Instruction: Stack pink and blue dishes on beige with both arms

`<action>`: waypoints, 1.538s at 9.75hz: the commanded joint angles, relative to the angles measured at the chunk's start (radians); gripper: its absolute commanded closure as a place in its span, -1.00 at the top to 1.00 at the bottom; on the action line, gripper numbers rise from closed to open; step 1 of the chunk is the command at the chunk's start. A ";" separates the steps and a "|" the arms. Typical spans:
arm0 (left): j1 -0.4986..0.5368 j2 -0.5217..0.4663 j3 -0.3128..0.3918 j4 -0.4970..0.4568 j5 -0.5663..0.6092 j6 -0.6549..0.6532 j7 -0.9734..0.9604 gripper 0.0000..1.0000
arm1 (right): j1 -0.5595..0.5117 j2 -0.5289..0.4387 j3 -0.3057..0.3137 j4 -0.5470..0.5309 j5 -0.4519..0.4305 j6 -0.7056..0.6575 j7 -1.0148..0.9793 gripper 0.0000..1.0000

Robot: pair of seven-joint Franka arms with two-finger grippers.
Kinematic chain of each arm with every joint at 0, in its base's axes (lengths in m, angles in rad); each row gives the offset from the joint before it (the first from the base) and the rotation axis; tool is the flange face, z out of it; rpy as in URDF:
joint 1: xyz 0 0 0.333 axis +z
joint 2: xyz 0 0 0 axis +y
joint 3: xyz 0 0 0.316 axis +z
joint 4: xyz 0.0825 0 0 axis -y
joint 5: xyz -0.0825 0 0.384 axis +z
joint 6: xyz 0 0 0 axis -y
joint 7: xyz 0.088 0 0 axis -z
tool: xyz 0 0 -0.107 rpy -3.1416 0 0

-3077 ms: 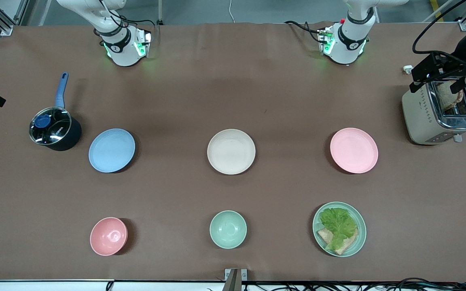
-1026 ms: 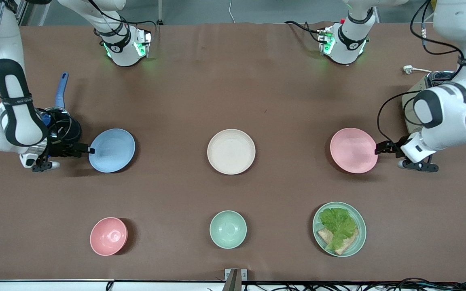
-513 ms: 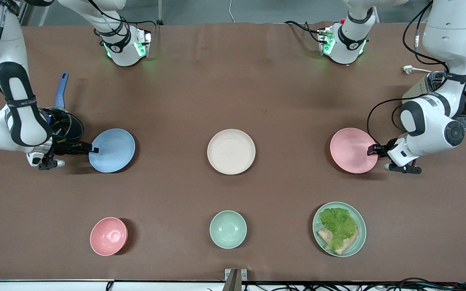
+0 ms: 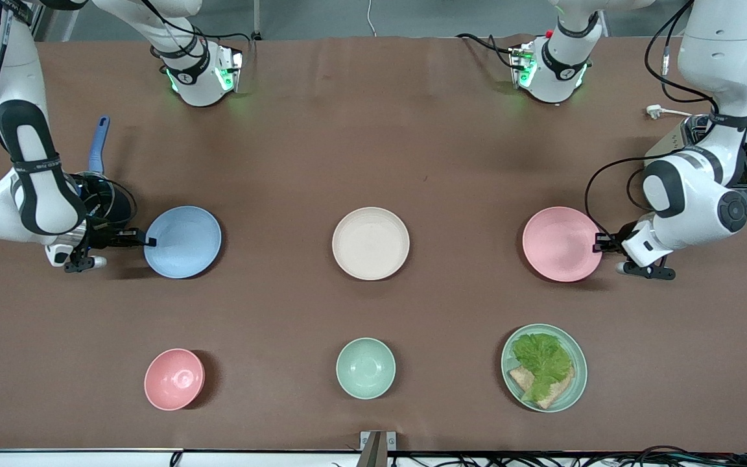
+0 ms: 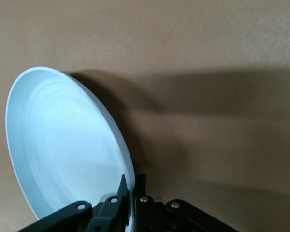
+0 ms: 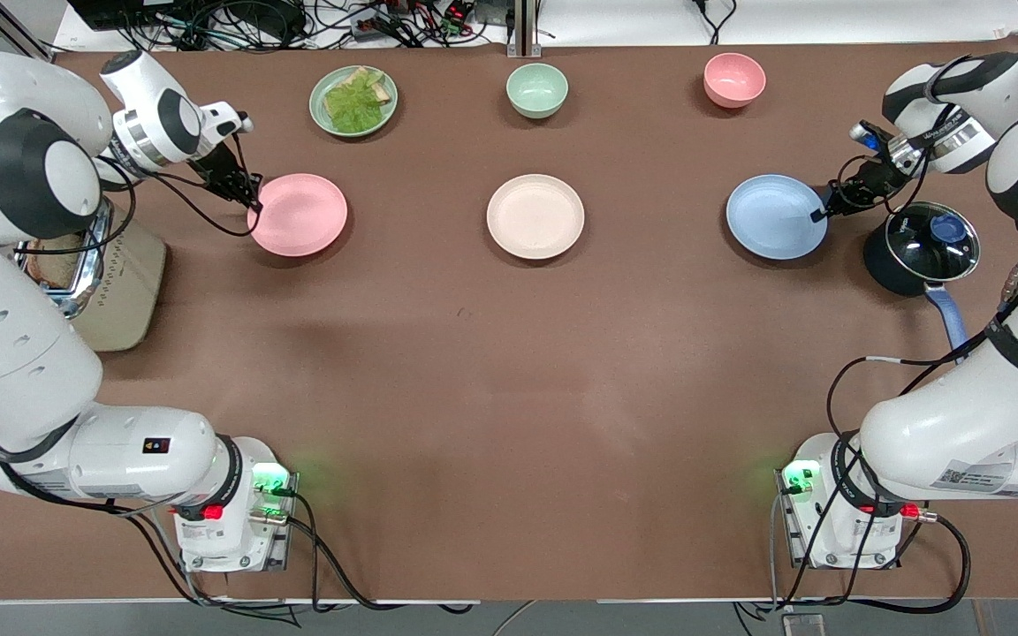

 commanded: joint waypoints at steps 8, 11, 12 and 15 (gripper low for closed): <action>-0.074 0.009 -0.507 0.037 -0.001 0.151 -0.603 -0.96 | 0.207 -0.154 -0.030 0.421 -0.194 -0.533 0.734 -0.99; -0.151 0.127 -0.573 0.087 0.194 0.262 -0.905 -0.94 | 0.241 -0.162 0.071 0.390 -0.200 -0.470 0.840 -0.99; -0.174 0.176 -0.582 0.127 0.326 0.262 -1.057 -0.92 | 0.241 -0.163 0.116 0.364 -0.200 -0.427 0.875 -0.99; -0.191 0.261 -0.603 0.221 0.565 0.261 -1.306 -0.41 | 0.241 -0.191 0.220 0.248 -0.198 -0.253 0.941 -0.99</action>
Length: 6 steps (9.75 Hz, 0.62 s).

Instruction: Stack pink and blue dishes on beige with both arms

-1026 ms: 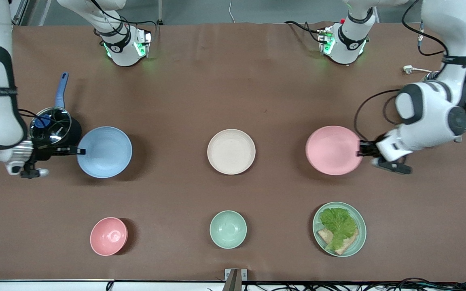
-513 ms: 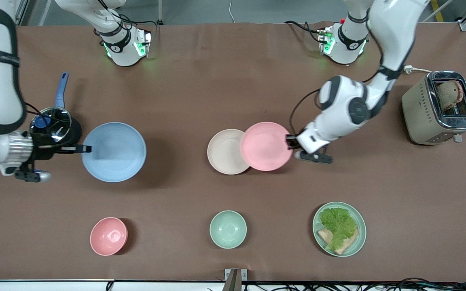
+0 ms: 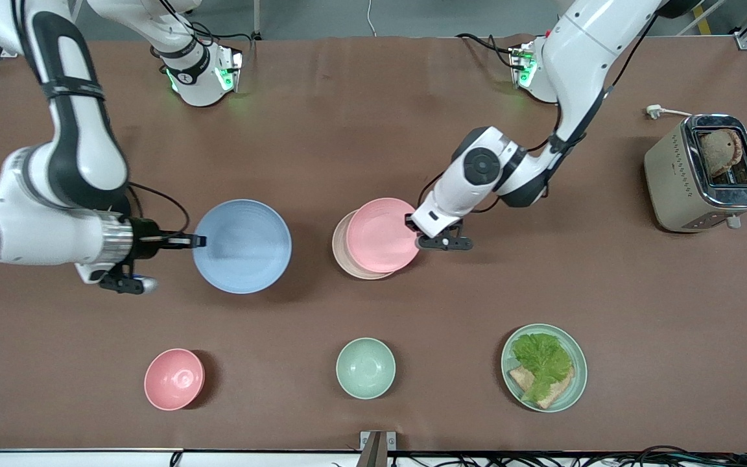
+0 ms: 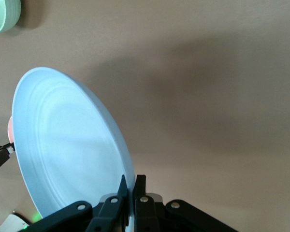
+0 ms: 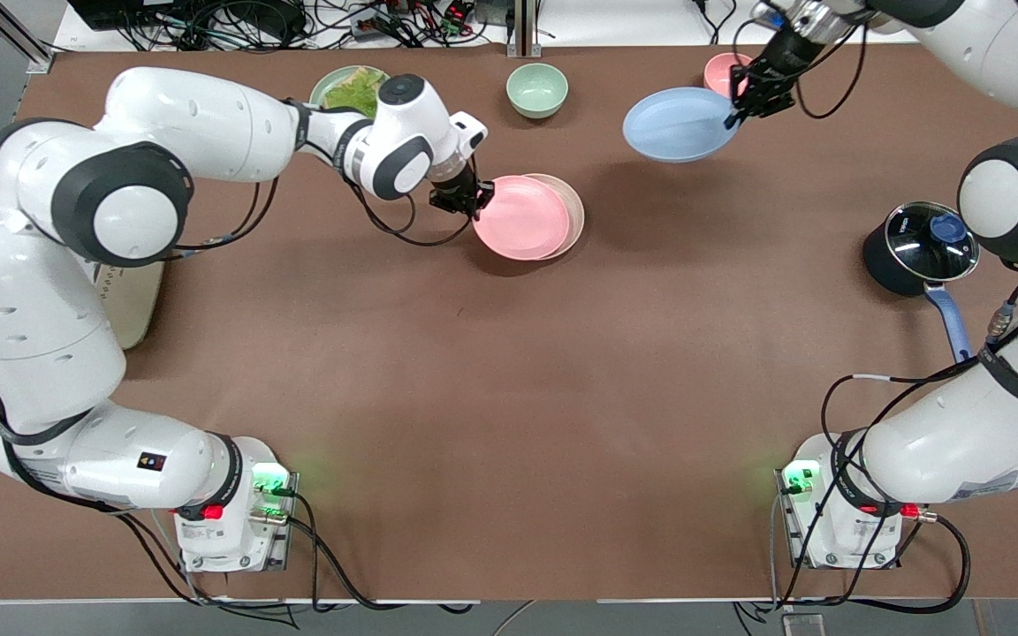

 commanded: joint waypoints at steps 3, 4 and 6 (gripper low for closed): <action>0.017 0.015 0.000 0.072 0.069 -0.053 -0.055 1.00 | -0.010 -0.055 0.154 -0.164 -0.012 0.190 0.130 -0.99; 0.027 -0.035 0.001 0.074 0.068 -0.113 -0.060 1.00 | -0.010 -0.053 0.205 -0.188 -0.013 0.242 0.182 -0.99; 0.038 -0.197 0.053 0.071 0.066 -0.328 -0.048 1.00 | -0.009 -0.044 0.317 -0.211 -0.010 0.342 0.278 -0.99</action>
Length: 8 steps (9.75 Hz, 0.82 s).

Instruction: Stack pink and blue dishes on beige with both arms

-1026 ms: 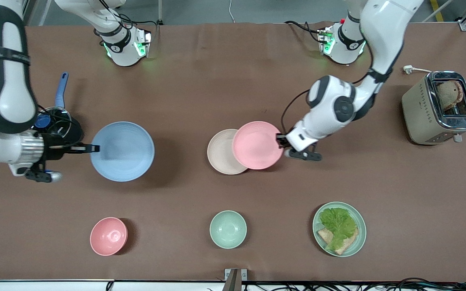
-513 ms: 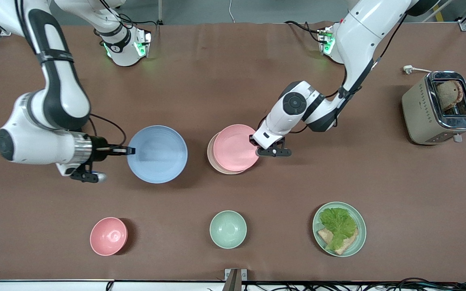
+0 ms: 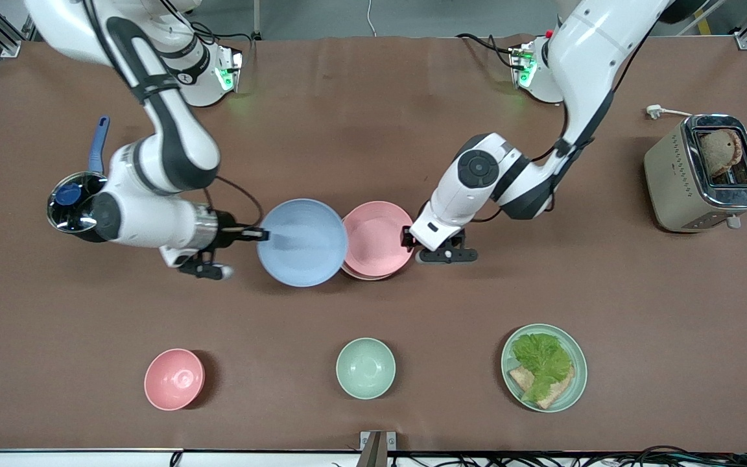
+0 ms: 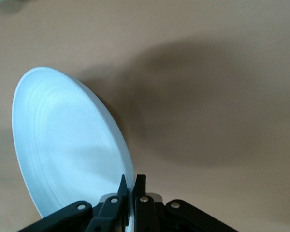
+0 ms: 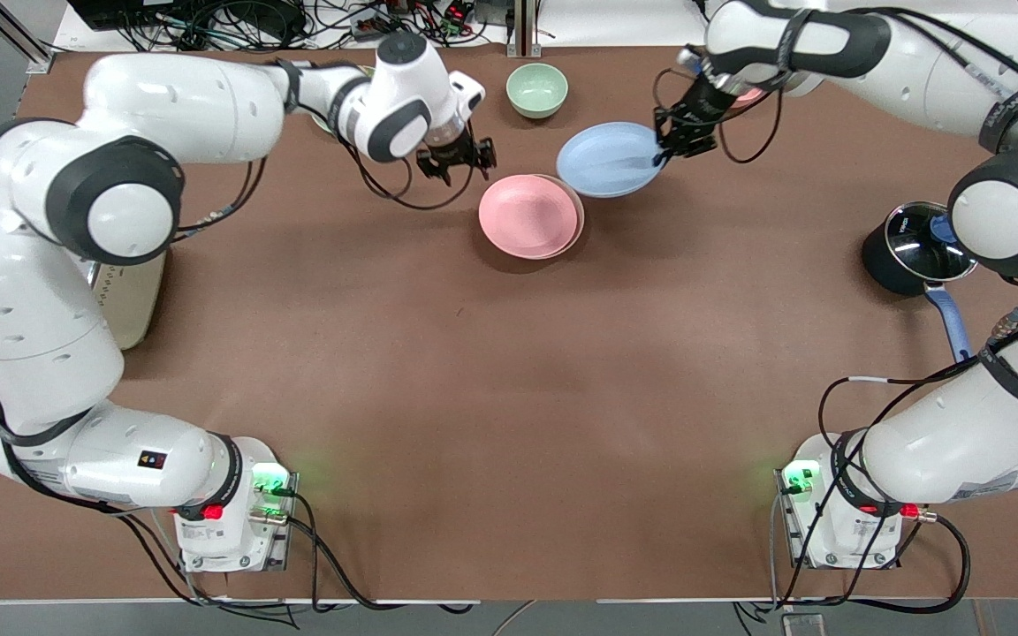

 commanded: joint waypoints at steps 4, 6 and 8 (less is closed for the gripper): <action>0.020 -0.359 0.239 -0.029 0.005 -0.320 0.243 1.00 | 0.009 0.082 0.209 -0.065 -0.004 0.287 0.099 -0.92; 0.043 -0.456 0.294 -0.011 -0.038 -0.430 0.440 1.00 | 0.036 0.121 0.218 -0.065 -0.006 0.370 0.124 -0.92; 0.041 -0.569 0.414 -0.012 -0.169 -0.513 0.660 1.00 | 0.037 0.142 0.217 -0.071 -0.018 0.387 0.118 -0.92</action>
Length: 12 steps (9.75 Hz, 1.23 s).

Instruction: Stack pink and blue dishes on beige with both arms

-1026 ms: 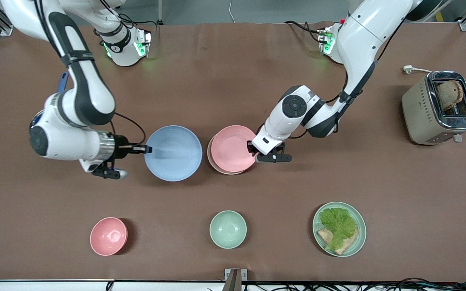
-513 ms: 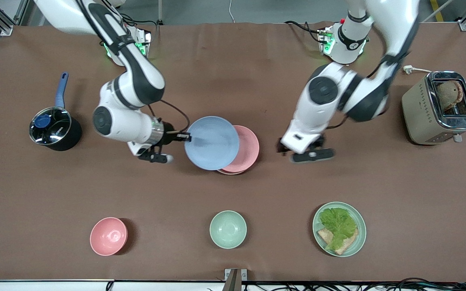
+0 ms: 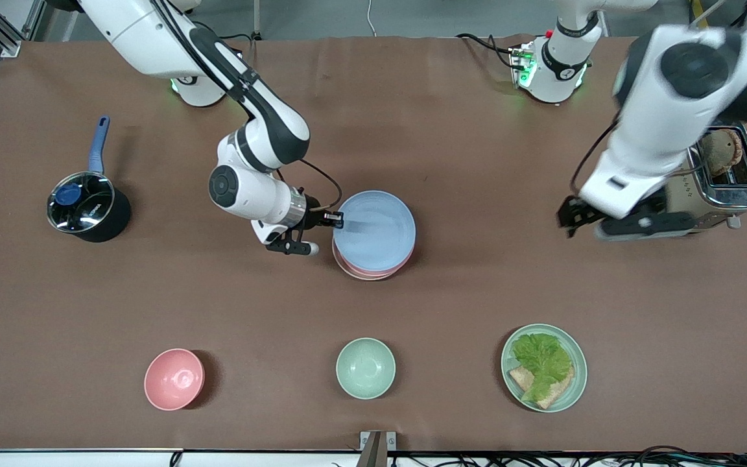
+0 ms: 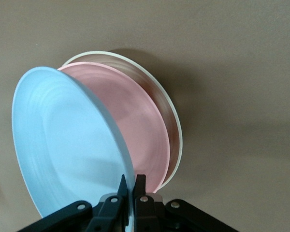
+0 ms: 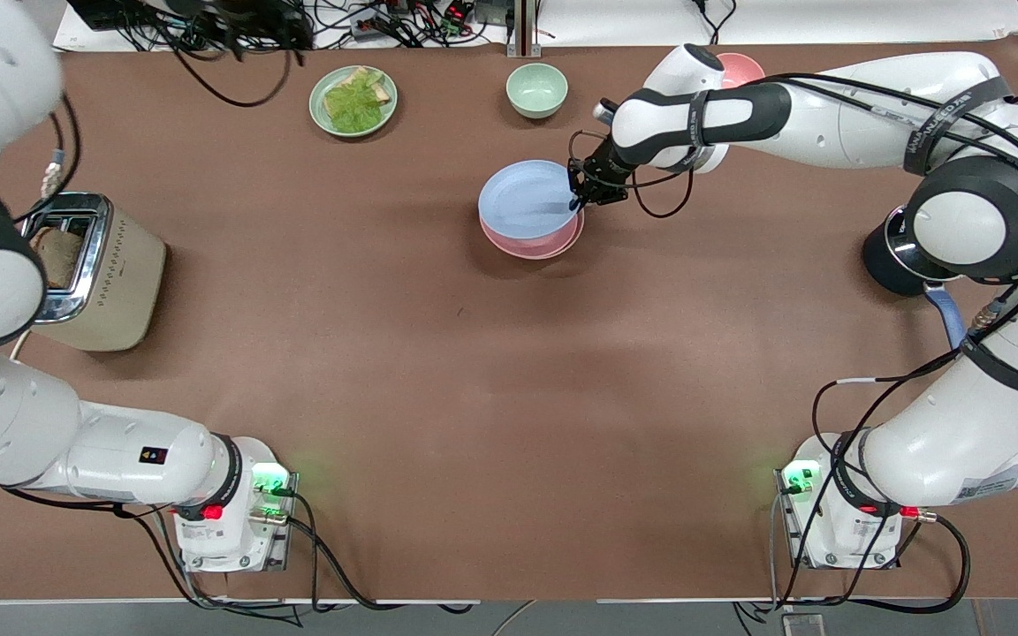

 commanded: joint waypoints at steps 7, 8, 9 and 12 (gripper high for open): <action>0.031 -0.110 0.168 0.242 -0.161 -0.389 0.271 1.00 | -0.029 0.028 0.008 -0.048 -0.078 0.067 0.012 1.00; 0.031 -0.061 0.168 0.338 -0.144 -0.475 0.269 1.00 | -0.030 0.017 0.006 -0.045 -0.078 0.064 0.015 1.00; 0.031 -0.041 0.166 0.388 -0.120 -0.531 0.268 1.00 | -0.036 -0.025 0.005 -0.045 -0.078 0.036 0.018 1.00; 0.029 -0.048 0.159 0.373 -0.114 -0.565 0.260 1.00 | -0.078 -0.264 -0.086 -0.048 -0.187 -0.186 0.024 1.00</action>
